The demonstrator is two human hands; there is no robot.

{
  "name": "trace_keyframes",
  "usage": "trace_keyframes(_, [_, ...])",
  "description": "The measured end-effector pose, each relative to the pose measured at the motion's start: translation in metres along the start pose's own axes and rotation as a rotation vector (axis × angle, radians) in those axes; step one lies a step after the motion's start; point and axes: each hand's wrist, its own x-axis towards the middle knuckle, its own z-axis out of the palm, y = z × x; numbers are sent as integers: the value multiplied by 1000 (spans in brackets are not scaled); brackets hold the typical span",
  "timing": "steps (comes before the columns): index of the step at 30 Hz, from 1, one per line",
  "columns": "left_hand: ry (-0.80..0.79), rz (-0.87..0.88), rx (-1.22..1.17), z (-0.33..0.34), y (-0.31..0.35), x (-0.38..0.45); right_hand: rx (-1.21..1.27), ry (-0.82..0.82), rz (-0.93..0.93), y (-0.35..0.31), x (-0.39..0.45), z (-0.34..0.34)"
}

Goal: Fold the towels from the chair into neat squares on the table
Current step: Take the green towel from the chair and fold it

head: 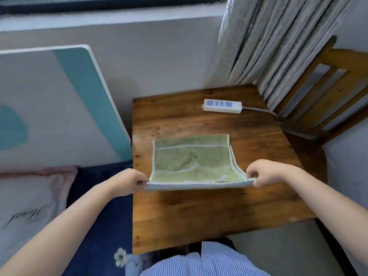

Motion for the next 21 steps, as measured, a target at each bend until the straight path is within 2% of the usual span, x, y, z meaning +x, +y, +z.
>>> trace_keyframes(2, [-229, -31, -50, 19, 8, 0, 36, -205, 38, -2, 7, 26])
trace_keyframes(5, [-380, -79, -75, 38, 13, 2, 11, -416, 41, -5, 11, 50])
trace_keyframes(7, [-427, -103, -93, 45, 10, 3, 42, -427, 32, -5, 12, 58])
trace_keyframes(11, [-374, -146, -166, 45, -5, 11, 233, -154, 29, 2, 18, 53])
trace_keyframes(13, [-344, -148, -224, 44, -13, 15, 330, -72, 11, 5, 24, 46])
trace_keyframes(16, [-440, -127, -243, 49, -14, 16, 403, -185, -59, 1, 28, 44])
trace_keyframes(21, [-712, -102, -194, 77, -6, 20, 317, -544, -100, -6, 33, 71])
